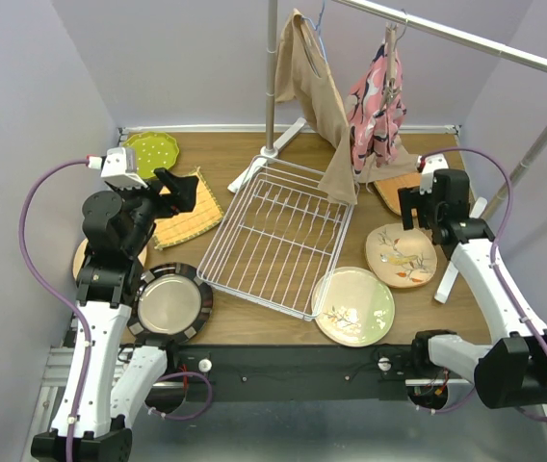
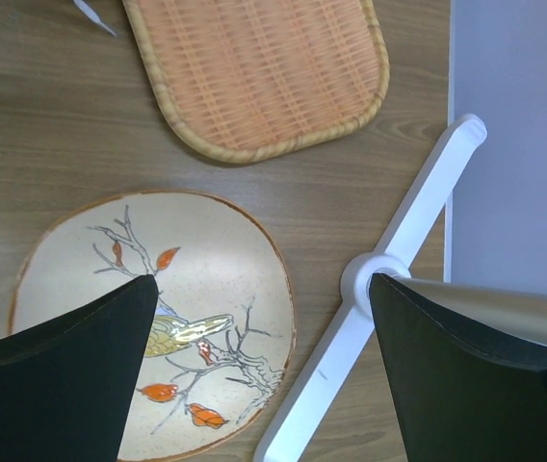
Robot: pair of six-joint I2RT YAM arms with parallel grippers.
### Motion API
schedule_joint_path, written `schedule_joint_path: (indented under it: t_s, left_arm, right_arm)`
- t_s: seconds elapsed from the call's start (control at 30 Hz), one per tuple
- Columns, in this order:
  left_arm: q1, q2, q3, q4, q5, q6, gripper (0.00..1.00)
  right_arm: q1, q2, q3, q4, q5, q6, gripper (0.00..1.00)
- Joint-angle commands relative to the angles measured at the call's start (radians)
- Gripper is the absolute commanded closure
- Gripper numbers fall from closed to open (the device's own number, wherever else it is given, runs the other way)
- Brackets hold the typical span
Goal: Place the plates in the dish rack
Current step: Grab a plate with the right arm
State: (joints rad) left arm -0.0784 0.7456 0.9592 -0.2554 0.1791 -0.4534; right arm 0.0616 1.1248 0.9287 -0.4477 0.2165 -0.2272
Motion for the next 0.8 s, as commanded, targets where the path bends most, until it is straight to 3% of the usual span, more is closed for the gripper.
schedule_joint_path:
  t_s: [0.0, 0.2, 0.37, 0.6, 0.77]
  left_arm:
    - [0.006, -0.015, -0.027, 0.025, 0.045, 0.001, 0.03]
    - [0.006, -0.02, -0.033, 0.028, 0.046, 0.013, 0.03]
    - [0.006, -0.023, -0.042, 0.03, 0.048, 0.015, 0.03]
    - [0.006, -0.012, -0.036, 0.038, 0.051, 0.019, 0.03]
    - [0.006, -0.031, -0.036, 0.027, 0.036, 0.016, 0.03]
  right_arm:
    - [-0.005, 0.021, -0.076, 0.07, 0.061, -0.072, 0.0]
    - [-0.006, 0.15, -0.051, 0.083, 0.038, -0.09, 0.0]
    - [-0.005, 0.309, 0.065, 0.055, -0.009, -0.133, 0.0]
    - [-0.006, 0.484, 0.175, 0.053, -0.247, -0.296, 0.0]
    - [-0.006, 0.631, 0.249, 0.082, -0.246, -0.339, 0.01]
